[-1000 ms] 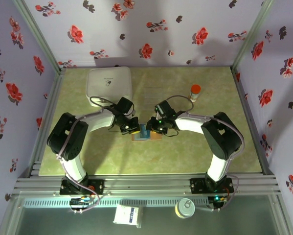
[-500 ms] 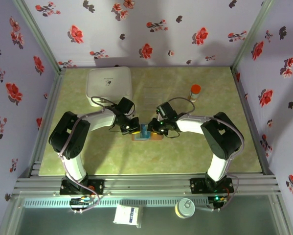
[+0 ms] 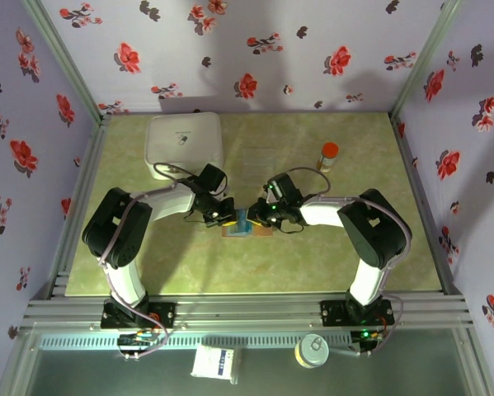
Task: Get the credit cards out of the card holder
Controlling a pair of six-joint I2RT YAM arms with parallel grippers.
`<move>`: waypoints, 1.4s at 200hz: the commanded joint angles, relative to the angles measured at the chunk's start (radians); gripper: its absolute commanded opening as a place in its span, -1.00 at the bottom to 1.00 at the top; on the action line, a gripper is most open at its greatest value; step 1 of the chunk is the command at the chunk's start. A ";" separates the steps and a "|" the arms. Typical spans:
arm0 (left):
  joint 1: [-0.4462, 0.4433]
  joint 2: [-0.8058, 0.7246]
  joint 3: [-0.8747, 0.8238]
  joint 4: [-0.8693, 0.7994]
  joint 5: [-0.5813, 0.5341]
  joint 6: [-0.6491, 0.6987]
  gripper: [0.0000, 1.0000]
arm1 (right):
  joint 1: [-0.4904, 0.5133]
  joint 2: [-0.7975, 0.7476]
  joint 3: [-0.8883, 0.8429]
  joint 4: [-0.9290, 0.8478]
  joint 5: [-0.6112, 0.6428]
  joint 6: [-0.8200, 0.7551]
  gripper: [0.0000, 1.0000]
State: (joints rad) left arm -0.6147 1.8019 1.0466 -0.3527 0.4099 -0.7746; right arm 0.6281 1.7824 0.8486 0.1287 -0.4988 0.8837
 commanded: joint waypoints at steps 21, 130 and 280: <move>-0.007 0.027 -0.010 -0.037 -0.033 0.022 -1.00 | -0.013 0.009 -0.024 0.025 -0.015 0.013 -0.75; -0.002 -0.003 0.018 -0.047 -0.030 0.027 -0.99 | -0.045 -0.142 -0.021 -0.199 0.075 -0.127 -0.89; 0.085 -0.167 0.010 -0.080 -0.021 0.040 -0.93 | -0.065 -0.162 0.323 -0.661 0.230 -0.916 -1.00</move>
State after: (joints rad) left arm -0.5491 1.6695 1.0584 -0.4026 0.4000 -0.7666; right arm 0.5720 1.6016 1.0958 -0.4126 -0.3115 0.2211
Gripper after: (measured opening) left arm 0.051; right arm 0.065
